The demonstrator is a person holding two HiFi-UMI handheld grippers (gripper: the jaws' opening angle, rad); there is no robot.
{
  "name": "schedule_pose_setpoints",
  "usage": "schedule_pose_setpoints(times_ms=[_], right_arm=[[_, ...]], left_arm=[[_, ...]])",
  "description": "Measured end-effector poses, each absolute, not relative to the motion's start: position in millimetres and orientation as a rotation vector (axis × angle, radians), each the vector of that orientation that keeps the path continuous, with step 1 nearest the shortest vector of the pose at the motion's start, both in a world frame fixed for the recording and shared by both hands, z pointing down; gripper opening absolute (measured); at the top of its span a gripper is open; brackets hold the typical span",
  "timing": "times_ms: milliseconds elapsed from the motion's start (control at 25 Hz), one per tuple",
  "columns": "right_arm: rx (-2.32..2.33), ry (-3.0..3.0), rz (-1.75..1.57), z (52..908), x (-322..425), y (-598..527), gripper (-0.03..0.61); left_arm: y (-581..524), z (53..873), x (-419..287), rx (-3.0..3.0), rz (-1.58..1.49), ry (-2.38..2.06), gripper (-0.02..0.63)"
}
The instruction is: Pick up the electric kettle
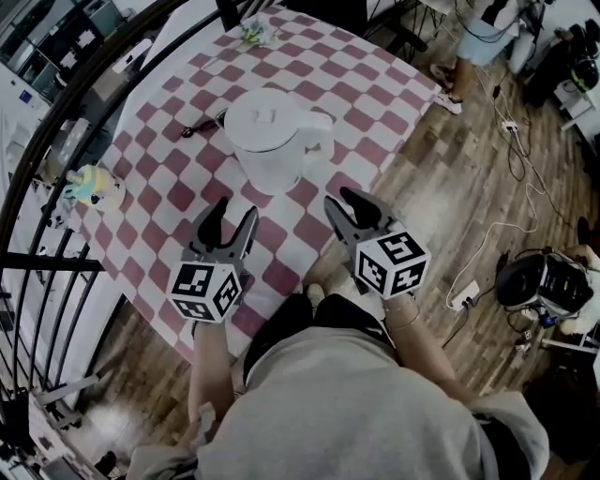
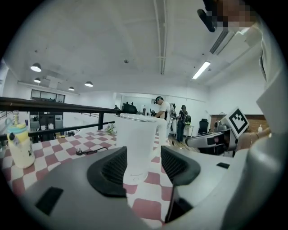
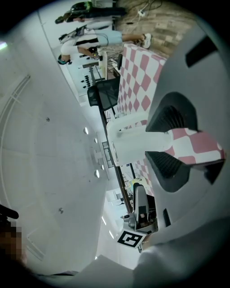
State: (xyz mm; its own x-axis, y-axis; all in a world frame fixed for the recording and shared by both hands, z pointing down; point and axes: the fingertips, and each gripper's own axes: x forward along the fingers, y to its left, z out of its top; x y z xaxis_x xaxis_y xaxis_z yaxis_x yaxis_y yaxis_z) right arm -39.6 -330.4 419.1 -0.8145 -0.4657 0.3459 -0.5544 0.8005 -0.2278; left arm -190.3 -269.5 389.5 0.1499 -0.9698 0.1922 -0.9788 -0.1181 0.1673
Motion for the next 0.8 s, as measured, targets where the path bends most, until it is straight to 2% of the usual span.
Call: schedule_pose_setpoints(times_ms=[200, 360, 560, 800], right_arm=[[0.817, -2.683, 0.446, 417.6, -44.3, -346.0, 0.127], [0.82, -2.654, 0.384, 419.4, -49.9, -355.0, 0.13], [0.851, -2.62, 0.34, 425.0, -58.7, -371.7, 0.156], [0.912, -2.582, 0.292, 432.7, -63.5, -398.1, 0.179]], left_arm=[[-287.4, 386.6, -203.9, 2.246, 0.098, -1.855, 0.263], [-300.4, 387.7, -208.2, 2.327, 0.16, -1.797, 0.316], [-313.1, 401.5, -213.7, 2.365, 0.213, -1.728, 0.359], [-331.8, 423.1, -225.0, 2.385, 0.233, -1.664, 0.379]])
